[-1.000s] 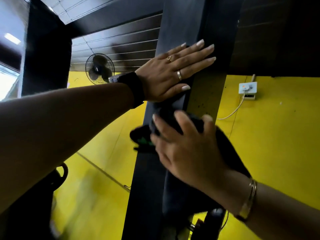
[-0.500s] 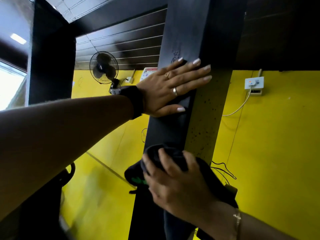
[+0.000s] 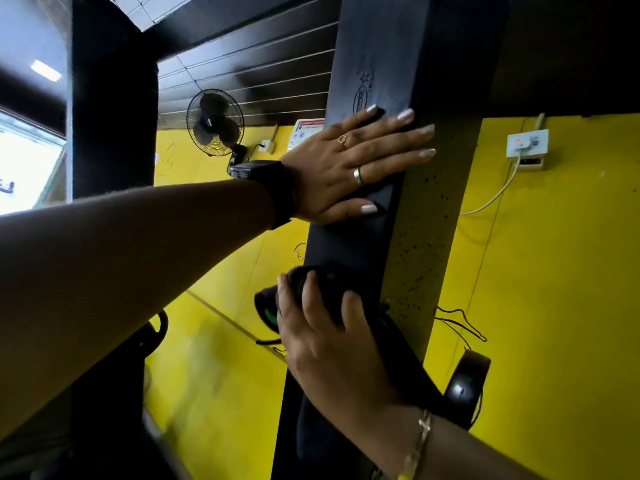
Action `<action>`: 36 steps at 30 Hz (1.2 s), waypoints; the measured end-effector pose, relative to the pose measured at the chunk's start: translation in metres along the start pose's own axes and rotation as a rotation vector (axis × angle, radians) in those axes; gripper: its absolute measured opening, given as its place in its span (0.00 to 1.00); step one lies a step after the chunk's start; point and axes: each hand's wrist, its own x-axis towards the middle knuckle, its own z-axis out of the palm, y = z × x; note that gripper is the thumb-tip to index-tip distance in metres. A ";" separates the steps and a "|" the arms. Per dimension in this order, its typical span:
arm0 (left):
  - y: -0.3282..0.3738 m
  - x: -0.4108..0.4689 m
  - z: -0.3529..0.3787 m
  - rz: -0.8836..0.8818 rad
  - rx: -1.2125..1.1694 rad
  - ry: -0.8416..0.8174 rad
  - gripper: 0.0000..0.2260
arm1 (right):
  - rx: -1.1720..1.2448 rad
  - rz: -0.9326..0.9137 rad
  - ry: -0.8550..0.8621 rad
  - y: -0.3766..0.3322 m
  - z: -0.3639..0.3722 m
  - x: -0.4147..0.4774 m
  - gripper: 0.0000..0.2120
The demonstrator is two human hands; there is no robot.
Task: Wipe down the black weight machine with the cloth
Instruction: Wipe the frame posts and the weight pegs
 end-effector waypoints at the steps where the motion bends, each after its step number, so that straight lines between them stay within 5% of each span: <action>1: 0.000 0.000 0.000 0.000 0.004 0.002 0.30 | 0.029 -0.008 0.017 0.000 0.001 -0.009 0.20; 9: 0.001 0.000 0.001 0.001 0.014 0.004 0.30 | 0.168 0.183 0.225 0.045 -0.007 -0.006 0.15; 17: 0.000 -0.001 0.003 0.017 0.031 0.004 0.30 | 0.048 0.051 0.019 0.006 -0.002 0.014 0.25; 22: 0.002 -0.004 0.003 0.007 0.054 -0.008 0.30 | 0.165 -0.059 0.070 0.006 0.007 -0.024 0.18; 30: 0.005 -0.005 0.001 0.007 0.053 -0.032 0.29 | 0.321 0.075 0.112 0.050 -0.003 0.017 0.14; 36: 0.008 -0.011 0.003 0.027 0.045 -0.039 0.28 | 0.133 -0.063 -0.112 0.012 -0.001 0.014 0.26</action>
